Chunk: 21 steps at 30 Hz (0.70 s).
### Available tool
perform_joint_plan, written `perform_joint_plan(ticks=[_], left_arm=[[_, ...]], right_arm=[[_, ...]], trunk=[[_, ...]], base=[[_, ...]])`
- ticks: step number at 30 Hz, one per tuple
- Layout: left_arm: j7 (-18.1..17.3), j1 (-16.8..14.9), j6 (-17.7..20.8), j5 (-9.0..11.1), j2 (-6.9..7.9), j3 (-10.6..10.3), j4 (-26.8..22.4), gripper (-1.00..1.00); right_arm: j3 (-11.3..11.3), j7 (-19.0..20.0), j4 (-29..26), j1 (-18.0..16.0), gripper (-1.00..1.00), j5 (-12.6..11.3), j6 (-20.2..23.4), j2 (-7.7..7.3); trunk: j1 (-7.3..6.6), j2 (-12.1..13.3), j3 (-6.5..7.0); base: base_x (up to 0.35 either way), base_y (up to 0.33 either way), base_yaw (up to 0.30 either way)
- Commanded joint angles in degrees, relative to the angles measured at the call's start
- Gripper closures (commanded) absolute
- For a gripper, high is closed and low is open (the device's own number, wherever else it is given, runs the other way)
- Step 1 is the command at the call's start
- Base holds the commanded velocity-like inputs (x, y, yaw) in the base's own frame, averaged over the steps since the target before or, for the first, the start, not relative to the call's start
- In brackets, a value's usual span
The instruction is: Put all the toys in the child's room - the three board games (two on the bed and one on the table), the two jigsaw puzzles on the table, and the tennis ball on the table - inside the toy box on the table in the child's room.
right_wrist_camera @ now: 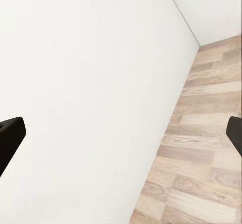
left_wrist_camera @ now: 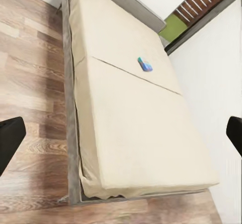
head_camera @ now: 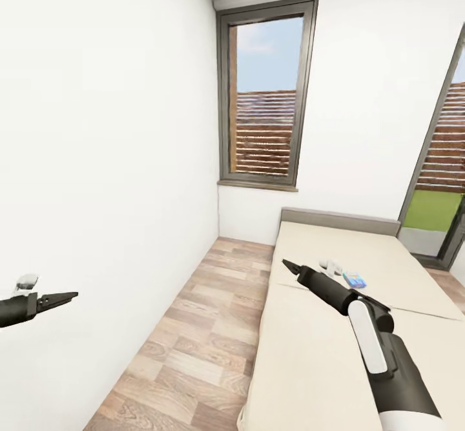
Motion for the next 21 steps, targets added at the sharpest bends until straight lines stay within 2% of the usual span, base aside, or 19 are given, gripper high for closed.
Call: perform_joint_plan(ticks=[1, 2, 4, 7, 8, 10, 11, 12, 14, 15, 16, 19, 21], left_arm=[[-0.5, -0.1, 0.6, -0.7, -0.36, -0.8, 0.0, -1.00], [0.7, -0.2, 0.7, -1.0, -1.48, -3.4, -0.1, -1.00], [2.5, -0.4, 0.8, -1.1, -2.64, -5.1, -0.1, -1.00], [5.0, -0.8, 1.0, -1.1, -4.12, -6.1, -0.3, -1.00], [6.5, -1.1, 1.1, -1.1, -5.08, -6.5, -0.7, -1.00], [9.6, -1.7, 1.6, -1.1, -7.52, -6.7, -2.2, -1.00], [12.5, -2.2, 2.5, -1.2, -9.87, -6.9, -3.5, -1.00], [14.1, -2.4, 3.0, -1.3, -11.15, -6.9, -4.0, -1.00], [22.2, -2.9, 4.7, -1.6, -15.90, -7.1, -5.3, -1.00], [24.4, -3.0, 5.0, -1.6, -16.85, -7.2, -5.5, -1.00], [28.5, -3.1, 5.4, -1.6, -18.38, -7.3, -6.1, -1.00], [34.9, -3.2, 6.3, -1.3, -20.15, -7.3, -6.7, -1.00], [36.3, -3.2, 6.5, -1.1, -20.45, -7.2, -6.9, -1.00]], right_arm=[[-0.3, 0.2, 0.1, 0.0, -1.00, 0.0, 0.3, 0.03], [-0.6, 0.2, 0.2, 0.0, -1.00, 0.0, 0.4, 0.08], [-0.8, 0.2, 0.3, 0.0, -1.00, 0.0, 0.4, 0.10], [-0.7, 0.2, 0.7, 0.0, -1.00, 0.0, 0.3, 0.13], [-0.6, 0.0, 1.1, 0.0, -1.00, 0.1, 0.2, 0.17], [0.0, -0.2, 1.5, 0.0, -1.00, 0.4, 0.1, 0.50], [0.8, -0.4, 1.7, 0.0, -1.00, 0.7, 0.0, 0.95], [1.3, -0.5, 1.8, 0.0, -1.00, 0.8, -0.1, 1.18], [2.9, -1.2, 2.1, -0.1, -1.00, 1.0, -0.3, 1.76], [3.2, -1.4, 2.2, -0.1, -1.00, 1.0, -0.3, 1.86], [3.6, -2.1, 2.3, -0.1, -1.00, 1.1, -0.4, 2.01], [4.1, -4.7, 2.4, -0.1, -1.00, 1.3, -0.4, 2.14], [4.2, -6.8, 2.4, -0.1, -1.00, 1.3, -0.3, 2.15]], trunk=[[-0.20, 0.4, 0.18], [-0.42, 0.8, 0.38], [-0.86, 1.6, 0.76], [-1.52, 2.8, 1.31], [-1.74, 3.2, 1.50], [-2.18, 4.0, 1.86], [-2.40, 4.4, 2.04], [-2.62, 4.8, 2.22], [-2.84, 5.2, 2.40], [-2.84, 5.2, 2.40], [-2.84, 5.2, 2.40], [-2.84, 5.2, 2.40], [-2.84, 5.2, 2.40]], base=[[0.000, 0.000, -0.268], [0.000, 0.000, -0.223], [0.000, 0.000, -0.154], [0.000, 0.000, -0.069], [0.000, 0.000, -0.032], [0.000, 0.000, -0.018], [0.000, 0.000, -0.010], [0.000, 0.000, -0.008], [0.000, 0.000, -0.004], [0.000, 0.000, -0.003], [0.000, 0.000, -0.002], [0.000, 0.000, 0.000], [0.000, 0.000, 0.000]])
